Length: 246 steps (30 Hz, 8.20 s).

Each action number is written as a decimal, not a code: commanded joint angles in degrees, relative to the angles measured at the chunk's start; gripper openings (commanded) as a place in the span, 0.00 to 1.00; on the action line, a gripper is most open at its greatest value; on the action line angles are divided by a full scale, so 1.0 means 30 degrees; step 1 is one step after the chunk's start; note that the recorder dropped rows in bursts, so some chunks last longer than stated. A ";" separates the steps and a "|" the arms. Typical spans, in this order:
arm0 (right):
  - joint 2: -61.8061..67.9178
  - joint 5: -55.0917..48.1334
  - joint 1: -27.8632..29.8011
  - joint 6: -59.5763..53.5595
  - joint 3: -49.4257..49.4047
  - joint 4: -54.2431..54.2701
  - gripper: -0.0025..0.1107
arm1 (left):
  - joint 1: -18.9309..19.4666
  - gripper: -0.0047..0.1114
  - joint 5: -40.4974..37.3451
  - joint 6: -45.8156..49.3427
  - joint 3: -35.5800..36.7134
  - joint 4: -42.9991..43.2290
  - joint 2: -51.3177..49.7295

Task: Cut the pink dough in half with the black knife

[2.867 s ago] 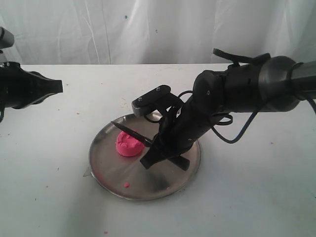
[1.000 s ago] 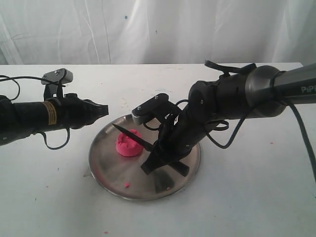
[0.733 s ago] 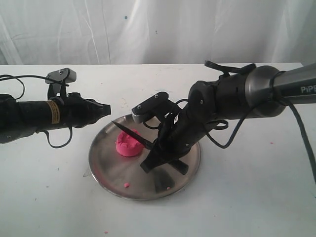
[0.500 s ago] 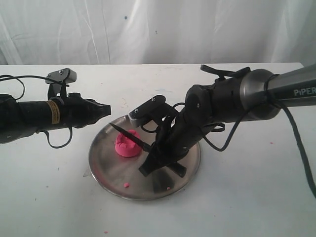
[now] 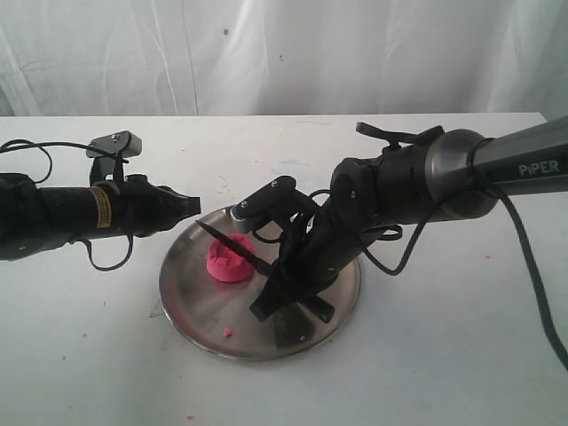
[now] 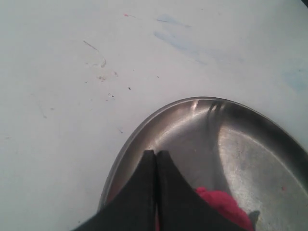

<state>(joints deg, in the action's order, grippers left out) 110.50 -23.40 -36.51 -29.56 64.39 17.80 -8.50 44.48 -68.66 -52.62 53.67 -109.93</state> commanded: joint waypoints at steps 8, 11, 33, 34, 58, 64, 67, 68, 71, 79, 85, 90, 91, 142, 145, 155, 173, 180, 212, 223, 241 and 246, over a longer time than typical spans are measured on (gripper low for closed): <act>0.0015 -0.0191 -0.0025 -0.0290 0.0092 -0.0026 0.02 | -0.1041 0.04 0.0564 -0.0018 -0.0833 0.0156 -0.1269; 0.0015 -0.0284 -0.0025 -0.0385 0.0092 -0.0026 0.02 | -0.1083 0.04 0.0126 -0.0018 -0.1068 0.0156 -0.1373; 0.0015 -0.0289 -0.0025 -0.0385 0.0092 -0.0026 0.02 | -0.1083 0.04 -0.0831 -0.0018 -0.1158 0.0890 -0.2860; 0.0015 -0.0289 -0.0025 -0.0385 0.0092 -0.0026 0.02 | -0.1083 0.04 -0.0795 -0.0018 -0.1158 0.0890 -0.2866; 0.0015 -0.0289 -0.0025 -0.0430 0.0092 -0.0026 0.02 | -0.0957 0.04 -0.2928 -0.2208 -0.1832 0.4851 0.0209; 0.0015 -0.0289 -0.0025 -0.0430 0.0092 -0.0026 0.02 | -0.0957 0.04 -0.2805 -0.2601 -0.1832 0.5584 0.0209; 0.0015 -0.0289 -0.0025 -0.0430 0.0092 -0.0026 0.02 | -0.0994 0.04 -0.2843 -0.2601 -0.1832 0.5584 0.0169; 0.0015 -0.0289 -0.0025 -0.0430 0.0092 -0.0026 0.02 | -0.1038 0.04 -0.2951 -0.2601 -0.1832 0.5584 0.0095; 0.0015 -0.0254 -0.0025 -0.0428 0.0092 -0.0026 0.02 | -0.1038 0.04 -0.2953 -0.2601 -0.1795 0.5584 -0.0323; 0.0015 -0.0254 -0.0025 -0.0428 0.0092 -0.0026 0.02 | -0.1080 0.04 -0.2749 -0.2601 -0.1795 0.5632 -0.1068; 0.0015 -0.0218 -0.0025 -0.0428 0.0092 -0.0026 0.02 | -0.1080 0.04 -0.2749 -0.2601 -0.1795 0.5678 -0.1150; 0.0015 -0.0218 -0.0025 -0.0428 0.0092 -0.0026 0.02 | -0.1080 0.04 -0.2749 -0.2601 -0.1795 0.6034 -0.1150; 0.0015 -0.0218 -0.0025 -0.0428 0.0092 -0.0026 0.02 | -0.1080 0.04 -0.2749 -0.2683 -0.1795 0.6189 -0.1150; 0.0502 -0.1234 -0.0025 -0.0428 0.0486 -0.0026 0.02 | -0.1080 0.04 -0.3719 -0.3018 -0.1697 0.6705 -0.0443; 0.0502 -0.1235 -0.0025 -0.0428 0.0523 -0.0026 0.02 | -0.1080 0.04 -0.3622 -0.3018 -0.1697 0.6705 -0.0893; -0.0002 -0.1307 -0.0025 -0.0428 0.0609 -0.0026 0.02 | -0.1080 0.04 -0.3344 -0.3018 -0.1697 0.6705 -0.1217; 0.0356 -0.1445 -0.0025 -0.0428 0.0572 -0.0026 0.02 | -0.1080 0.04 -0.3410 -0.2801 -0.1697 0.6705 -0.0216; 0.0356 -0.1415 -0.0025 -0.0428 0.0572 -0.0026 0.02 | -0.1080 0.04 -0.3335 -0.2801 -0.1697 0.6705 -0.0009; 0.1016 -0.1574 -0.0025 -0.0428 0.0500 -0.0026 0.02 | -0.1080 0.04 -0.3856 -0.3183 -0.1697 0.7700 -0.0372; 0.1016 -0.1574 -0.0025 -0.0428 0.0534 -0.0026 0.02 | -0.1080 0.04 -0.3856 -0.3183 -0.1697 0.7700 -0.1144; 0.0350 -0.1642 -0.0025 -0.0482 0.0611 -0.0026 0.02 | -0.1080 0.04 -0.3733 -0.3183 -0.1697 0.7700 -0.1151; 0.0350 -0.1660 -0.0025 -0.0483 0.0574 -0.0026 0.02 | -0.1080 0.04 -0.3731 -0.3183 -0.1734 0.7700 -0.1032</act>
<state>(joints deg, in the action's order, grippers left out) 112.30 -28.24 -36.61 -30.60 66.10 17.83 -11.40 33.70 -77.87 -57.97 76.14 -113.23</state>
